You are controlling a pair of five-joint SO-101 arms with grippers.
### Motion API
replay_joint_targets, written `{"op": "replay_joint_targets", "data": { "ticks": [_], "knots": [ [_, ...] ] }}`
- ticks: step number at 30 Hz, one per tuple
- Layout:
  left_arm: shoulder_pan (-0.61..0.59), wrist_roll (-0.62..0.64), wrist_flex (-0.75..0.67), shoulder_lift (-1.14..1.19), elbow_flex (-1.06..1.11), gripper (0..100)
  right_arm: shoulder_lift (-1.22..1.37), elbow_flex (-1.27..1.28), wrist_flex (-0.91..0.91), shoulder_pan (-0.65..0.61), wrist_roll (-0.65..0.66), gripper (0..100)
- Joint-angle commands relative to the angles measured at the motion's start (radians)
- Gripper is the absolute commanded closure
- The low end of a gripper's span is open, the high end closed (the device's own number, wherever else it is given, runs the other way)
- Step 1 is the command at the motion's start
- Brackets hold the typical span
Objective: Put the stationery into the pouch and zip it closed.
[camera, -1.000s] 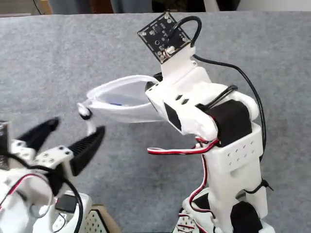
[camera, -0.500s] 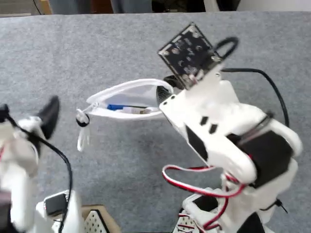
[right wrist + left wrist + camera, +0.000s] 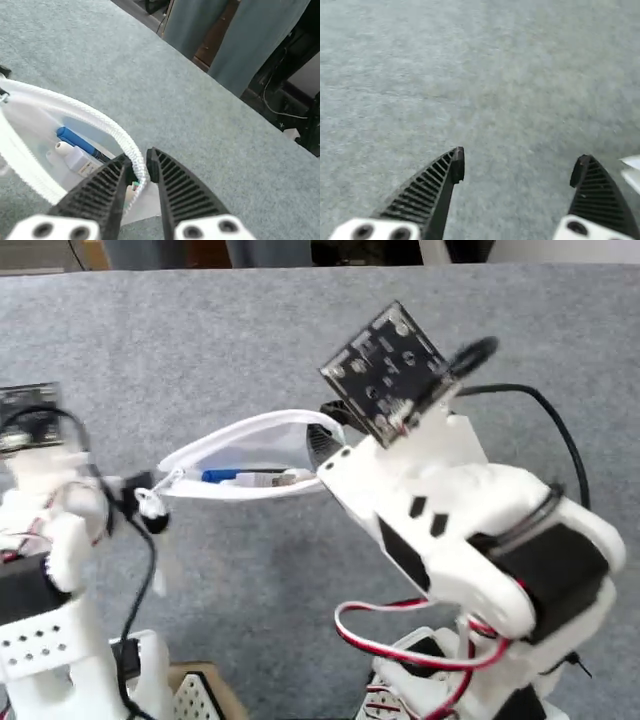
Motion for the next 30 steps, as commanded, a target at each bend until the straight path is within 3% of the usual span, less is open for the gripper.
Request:
{"op": "replay_joint_targets", "data": {
  "ticks": [1,11,16,30],
  "knots": [
    [0.102,-0.005,0.046,-0.063,-0.028,64,0.018,-0.048,0.000,-0.014,-0.014,98.6],
    [0.134,-0.011,0.180,-0.186,-0.174,64,0.051,-0.041,0.000,-0.011,-0.011,98.6],
    [0.249,-0.005,0.238,-0.186,-0.237,64,0.073,-0.047,0.000,-0.015,-0.015,98.6],
    [0.288,0.018,0.189,-0.184,-0.272,64,0.071,-0.033,0.003,-0.091,-0.012,98.6]
  ]
}}
